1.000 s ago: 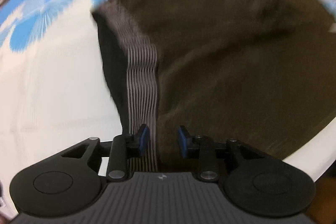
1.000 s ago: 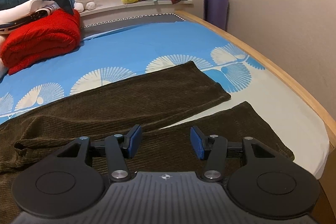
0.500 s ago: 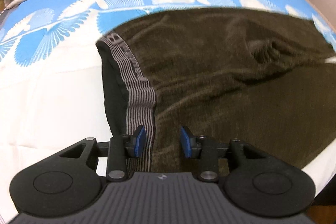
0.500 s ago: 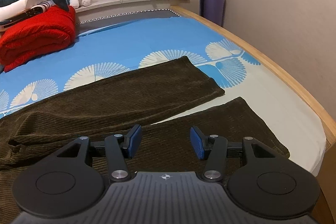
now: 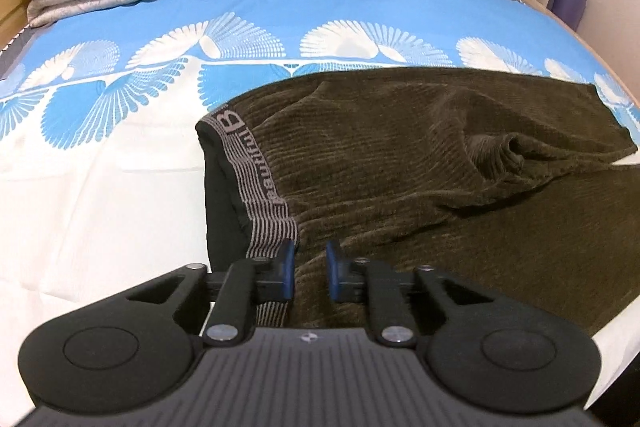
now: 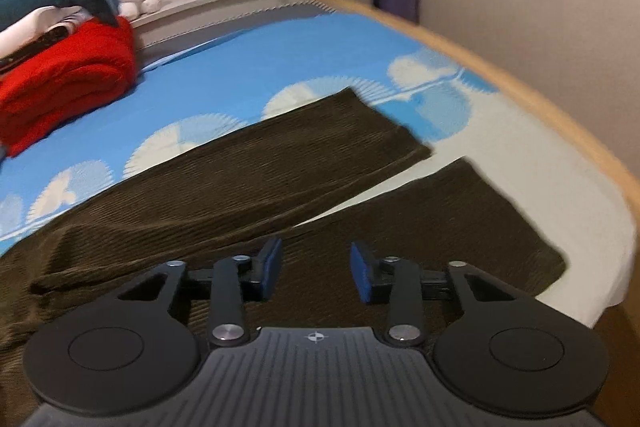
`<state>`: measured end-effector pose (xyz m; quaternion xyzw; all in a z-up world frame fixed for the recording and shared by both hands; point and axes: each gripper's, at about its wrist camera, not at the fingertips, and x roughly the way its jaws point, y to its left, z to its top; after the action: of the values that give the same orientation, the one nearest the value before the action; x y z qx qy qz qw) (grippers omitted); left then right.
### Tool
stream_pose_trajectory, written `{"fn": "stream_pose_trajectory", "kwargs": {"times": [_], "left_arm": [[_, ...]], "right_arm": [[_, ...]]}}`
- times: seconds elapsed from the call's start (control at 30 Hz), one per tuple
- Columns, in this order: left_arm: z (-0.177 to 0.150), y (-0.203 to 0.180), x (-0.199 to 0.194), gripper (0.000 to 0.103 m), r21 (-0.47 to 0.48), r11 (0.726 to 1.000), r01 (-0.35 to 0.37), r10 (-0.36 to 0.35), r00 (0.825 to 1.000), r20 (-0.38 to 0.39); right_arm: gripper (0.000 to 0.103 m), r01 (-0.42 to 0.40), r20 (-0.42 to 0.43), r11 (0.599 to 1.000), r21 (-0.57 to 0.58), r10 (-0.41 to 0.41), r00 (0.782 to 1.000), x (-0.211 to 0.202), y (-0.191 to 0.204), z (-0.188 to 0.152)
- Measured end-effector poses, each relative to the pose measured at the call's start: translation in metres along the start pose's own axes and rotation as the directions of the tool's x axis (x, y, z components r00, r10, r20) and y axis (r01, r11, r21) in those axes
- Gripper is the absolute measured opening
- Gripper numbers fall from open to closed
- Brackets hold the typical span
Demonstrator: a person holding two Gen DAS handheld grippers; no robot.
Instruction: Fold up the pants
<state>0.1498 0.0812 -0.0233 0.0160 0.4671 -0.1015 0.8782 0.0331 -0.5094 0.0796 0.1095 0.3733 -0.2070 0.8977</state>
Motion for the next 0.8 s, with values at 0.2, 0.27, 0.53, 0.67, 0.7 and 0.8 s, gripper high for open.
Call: {"fn": "stream_pose_trajectory", "kwargs": {"times": [0.2,0.27,0.53,0.67,0.7,0.8], "left_arm": [[0.02,0.006,0.012,0.009,-0.088,0.996,0.02,-0.018,1.0,0.017],[0.032,0.005,0.018,0.01,-0.087,0.996,0.012,-0.01,1.0,0.023],[0.097,-0.003,0.073,0.033,-0.083,0.996,-0.013,0.02,0.997,0.08],[0.132,0.003,0.109,0.075,-0.103,0.991,-0.081,0.093,0.989,0.111],[0.141,0.006,0.12,0.08,-0.097,0.99,-0.1,0.11,0.989,0.099],[0.159,0.008,0.16,0.087,-0.035,0.985,-0.167,0.168,0.985,0.029]], "right_arm": [[0.033,-0.065,-0.001,0.993,-0.096,0.066,0.998,0.004,0.025,0.002],[0.033,-0.088,0.006,0.989,-0.122,0.089,0.996,0.002,0.032,0.003],[0.033,-0.194,-0.024,0.95,-0.244,0.194,0.981,-0.001,0.06,0.004],[0.033,-0.201,-0.029,0.937,-0.287,0.202,0.979,0.004,0.069,0.007],[0.034,-0.206,-0.033,0.935,-0.289,0.205,0.978,0.006,0.07,0.009],[0.034,-0.218,-0.056,0.932,-0.29,0.211,0.976,0.013,0.072,0.013]]}}
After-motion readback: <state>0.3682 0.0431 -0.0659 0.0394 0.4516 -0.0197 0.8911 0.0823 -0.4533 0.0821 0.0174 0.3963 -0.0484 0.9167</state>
